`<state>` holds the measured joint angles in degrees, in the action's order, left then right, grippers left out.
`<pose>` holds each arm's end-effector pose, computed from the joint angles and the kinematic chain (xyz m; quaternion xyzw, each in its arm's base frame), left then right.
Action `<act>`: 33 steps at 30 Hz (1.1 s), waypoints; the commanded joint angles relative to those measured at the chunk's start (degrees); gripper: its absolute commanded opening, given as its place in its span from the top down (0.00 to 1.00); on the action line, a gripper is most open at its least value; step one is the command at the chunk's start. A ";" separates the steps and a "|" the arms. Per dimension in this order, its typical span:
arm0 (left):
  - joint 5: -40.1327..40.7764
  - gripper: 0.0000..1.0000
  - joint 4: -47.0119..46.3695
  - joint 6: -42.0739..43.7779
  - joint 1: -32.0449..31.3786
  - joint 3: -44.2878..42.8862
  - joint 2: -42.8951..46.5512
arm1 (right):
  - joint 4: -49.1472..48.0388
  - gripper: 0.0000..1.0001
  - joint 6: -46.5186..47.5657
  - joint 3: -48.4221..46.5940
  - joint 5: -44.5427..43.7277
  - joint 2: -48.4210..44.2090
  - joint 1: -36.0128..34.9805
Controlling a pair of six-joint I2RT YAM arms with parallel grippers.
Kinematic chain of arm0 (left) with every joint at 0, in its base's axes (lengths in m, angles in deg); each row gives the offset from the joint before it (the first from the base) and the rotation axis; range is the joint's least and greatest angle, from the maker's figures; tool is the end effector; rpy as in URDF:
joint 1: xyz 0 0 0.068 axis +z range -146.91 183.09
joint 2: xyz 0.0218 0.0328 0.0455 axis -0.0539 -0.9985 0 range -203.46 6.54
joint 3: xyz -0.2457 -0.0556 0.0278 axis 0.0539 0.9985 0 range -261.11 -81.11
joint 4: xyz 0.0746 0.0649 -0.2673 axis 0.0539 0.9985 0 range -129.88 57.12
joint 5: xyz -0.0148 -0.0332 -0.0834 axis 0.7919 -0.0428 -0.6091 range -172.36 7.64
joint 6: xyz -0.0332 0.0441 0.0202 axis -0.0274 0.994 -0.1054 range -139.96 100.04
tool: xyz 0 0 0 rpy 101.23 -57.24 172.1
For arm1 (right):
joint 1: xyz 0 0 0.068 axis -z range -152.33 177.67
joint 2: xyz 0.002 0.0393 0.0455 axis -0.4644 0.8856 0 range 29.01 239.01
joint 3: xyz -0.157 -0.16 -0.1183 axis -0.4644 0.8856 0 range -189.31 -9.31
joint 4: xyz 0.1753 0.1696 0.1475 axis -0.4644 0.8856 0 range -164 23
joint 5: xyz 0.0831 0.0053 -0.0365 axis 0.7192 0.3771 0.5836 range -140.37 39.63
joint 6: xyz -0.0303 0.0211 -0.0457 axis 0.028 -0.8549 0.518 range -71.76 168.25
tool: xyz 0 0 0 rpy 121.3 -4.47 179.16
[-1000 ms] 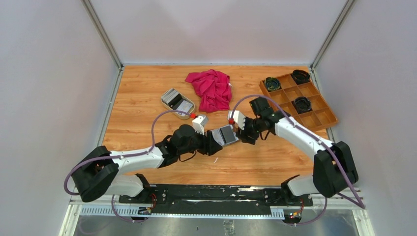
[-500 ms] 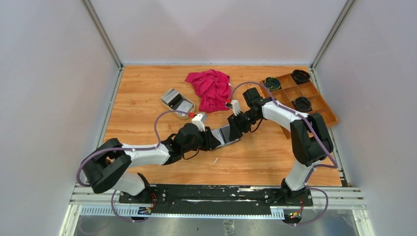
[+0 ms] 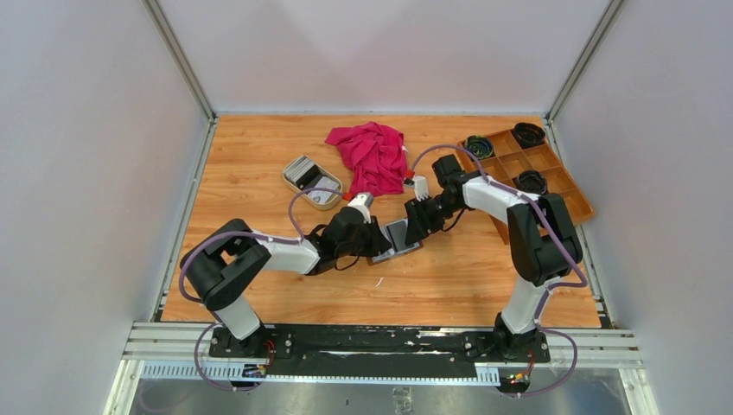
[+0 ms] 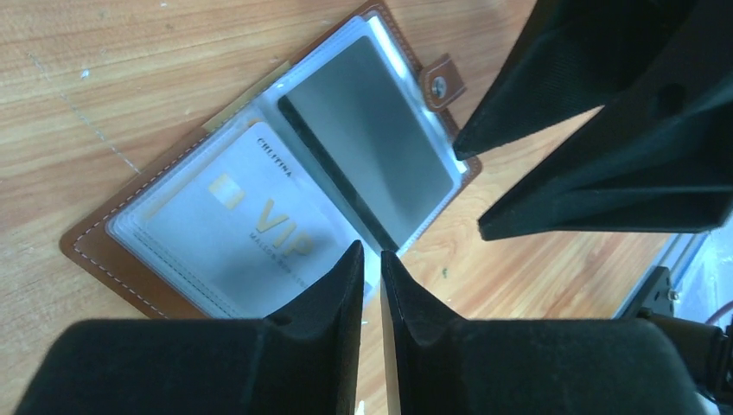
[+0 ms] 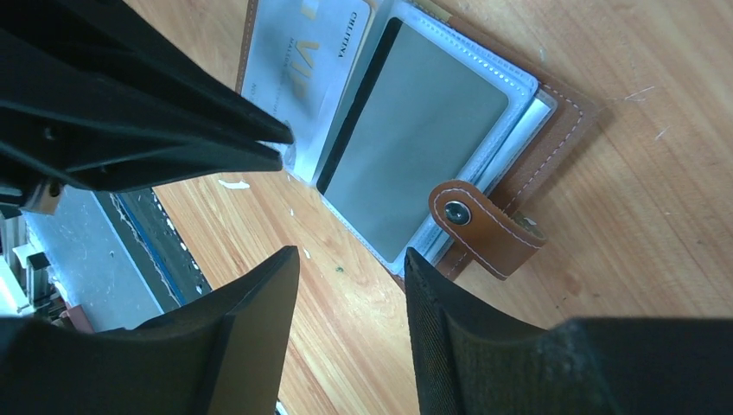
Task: Put the credit cards into the card holder
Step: Move the card holder to the center of the board, then turn over the card slot in the card holder.
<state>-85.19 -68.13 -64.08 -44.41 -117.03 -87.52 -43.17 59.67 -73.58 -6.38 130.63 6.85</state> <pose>0.2227 -0.2460 0.1011 0.0380 0.8645 -0.3739 0.3337 0.3251 0.1552 0.1391 -0.3209 0.8550 0.3809 0.1448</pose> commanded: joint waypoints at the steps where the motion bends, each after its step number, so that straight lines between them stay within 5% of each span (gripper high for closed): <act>1: 0.19 0.83 -1.02 0.87 0.78 -1.36 -2.99 | 0.24 0.48 -1.21 0.64 1.01 1.78 0.96; 27: -0.09 0.87 -1.02 1.40 1.71 -0.06 -7.64 | 0.34 0.46 -4.57 0.94 4.11 6.37 3.09; 33: -0.11 0.88 -1.02 1.34 1.72 0.12 -8.04 | 0.11 0.49 -5.22 0.90 10.41 6.67 4.21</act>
<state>-86.41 -72.04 -64.10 -43.15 -117.97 -93.33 -43.21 55.51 -73.58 -0.44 136.29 9.87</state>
